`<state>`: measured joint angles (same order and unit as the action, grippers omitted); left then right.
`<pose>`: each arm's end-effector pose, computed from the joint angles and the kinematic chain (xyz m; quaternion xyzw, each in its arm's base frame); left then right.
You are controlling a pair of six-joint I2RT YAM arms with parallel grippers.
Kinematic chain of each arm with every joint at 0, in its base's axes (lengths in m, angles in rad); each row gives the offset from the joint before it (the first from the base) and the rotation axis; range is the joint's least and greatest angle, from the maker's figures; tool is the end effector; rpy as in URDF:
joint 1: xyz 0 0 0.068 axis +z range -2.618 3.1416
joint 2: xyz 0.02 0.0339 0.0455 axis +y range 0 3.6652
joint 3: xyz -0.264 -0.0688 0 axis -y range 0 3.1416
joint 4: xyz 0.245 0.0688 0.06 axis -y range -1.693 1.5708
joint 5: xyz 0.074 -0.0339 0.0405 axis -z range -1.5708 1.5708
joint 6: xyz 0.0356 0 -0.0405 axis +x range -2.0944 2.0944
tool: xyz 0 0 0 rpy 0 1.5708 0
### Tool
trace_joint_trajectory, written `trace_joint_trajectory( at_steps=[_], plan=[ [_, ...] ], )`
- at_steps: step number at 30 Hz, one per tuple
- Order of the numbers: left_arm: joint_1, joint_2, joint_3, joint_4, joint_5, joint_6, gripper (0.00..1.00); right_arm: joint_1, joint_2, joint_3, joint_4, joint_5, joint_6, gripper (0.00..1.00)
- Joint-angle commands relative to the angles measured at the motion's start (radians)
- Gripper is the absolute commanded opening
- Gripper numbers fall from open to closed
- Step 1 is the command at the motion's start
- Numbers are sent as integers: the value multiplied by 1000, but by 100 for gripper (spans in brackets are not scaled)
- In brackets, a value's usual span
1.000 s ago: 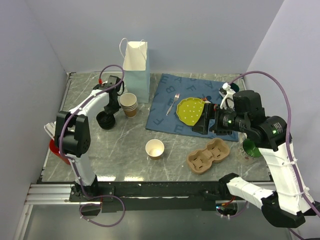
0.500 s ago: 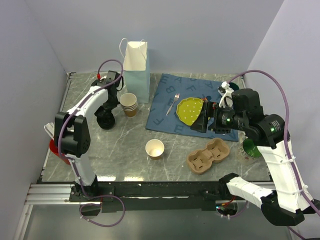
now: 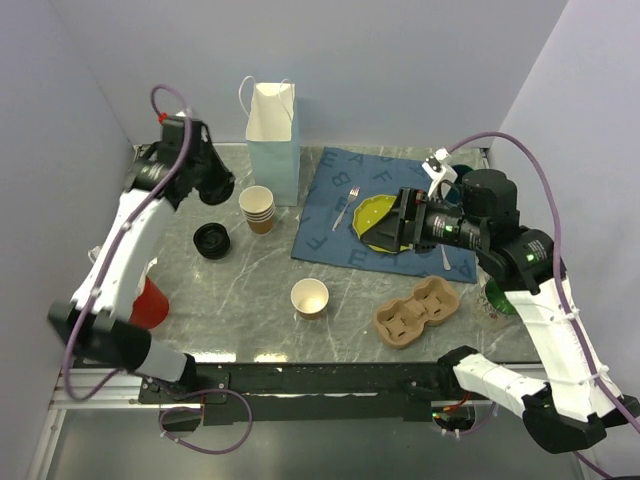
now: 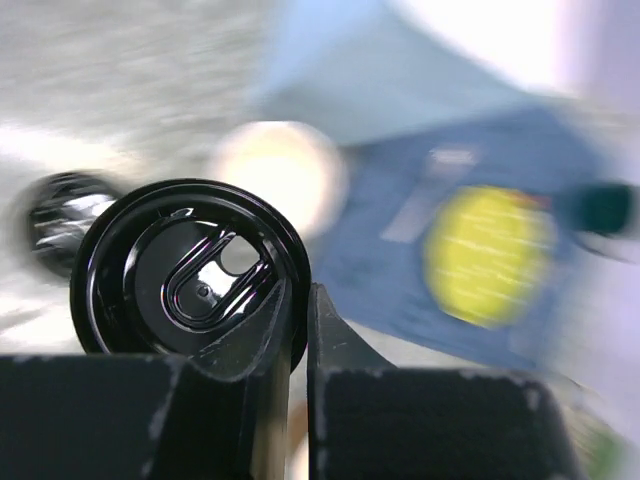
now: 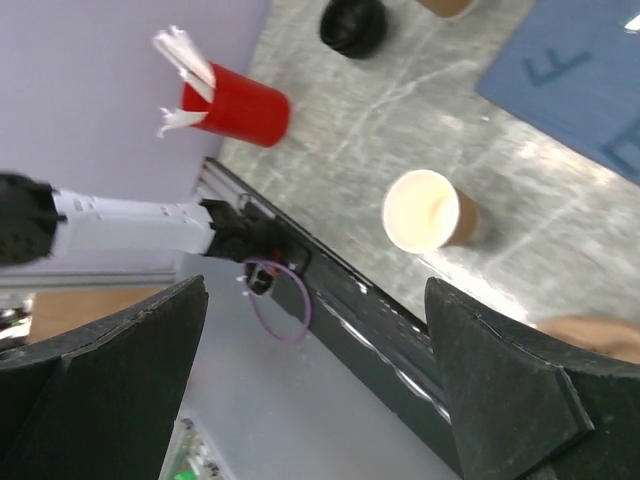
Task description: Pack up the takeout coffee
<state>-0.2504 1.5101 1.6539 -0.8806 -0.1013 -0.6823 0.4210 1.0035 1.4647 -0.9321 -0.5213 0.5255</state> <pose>0.3098 -0.0755 0.3980 -0.2157 0.8875 -0.1405 0.3821 0.1427 0.0833 0.4513 -0.0915 0.8297 0.4257 0.3493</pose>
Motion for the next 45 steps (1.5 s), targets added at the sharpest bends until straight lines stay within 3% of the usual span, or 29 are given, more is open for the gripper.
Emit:
trace_joint_trajectory(
  at_steps=[1,4,6,9,11,15,22,24,26,27,30,33,35,40,45],
  plan=[
    [-4,-196,-77,234,325,-107,2,-4,-28,-72,234,-77,59,96],
    [-3,-311,-207,426,550,-244,1,-4,-23,-86,350,-86,85,96],
    [-3,-361,-331,665,708,-407,2,-4,-11,-89,418,-98,123,96],
    [-6,-444,-475,974,799,-618,2,-2,6,-115,603,-150,223,93],
    [-7,-487,-503,1026,816,-666,3,-1,10,-155,741,-181,289,90],
    [-9,-521,-483,993,839,-683,4,12,36,-184,854,-160,379,84],
    [-13,-580,-575,1130,864,-773,4,117,165,-57,894,-135,469,68],
    [-13,-585,-606,1143,855,-827,3,134,201,-18,898,-154,386,68],
    [-16,-584,-608,1154,858,-849,2,162,186,0,862,-137,120,64],
    [-18,-585,-600,1122,851,-855,2,173,166,-53,857,-99,-68,63],
    [-20,-571,-562,1013,867,-847,4,186,71,-232,982,-20,-285,62],
    [-21,-554,-543,884,893,-853,3,214,-6,-396,1195,-66,-463,60],
    [-21,-557,-562,838,916,-864,3,239,-38,-444,1279,-19,-516,60],
    [-23,-607,-651,954,942,-997,5,289,-3,-419,1218,-19,-668,59],
    [-29,-619,-674,931,956,-1034,6,337,38,-400,1210,4,-754,58]
  ],
)
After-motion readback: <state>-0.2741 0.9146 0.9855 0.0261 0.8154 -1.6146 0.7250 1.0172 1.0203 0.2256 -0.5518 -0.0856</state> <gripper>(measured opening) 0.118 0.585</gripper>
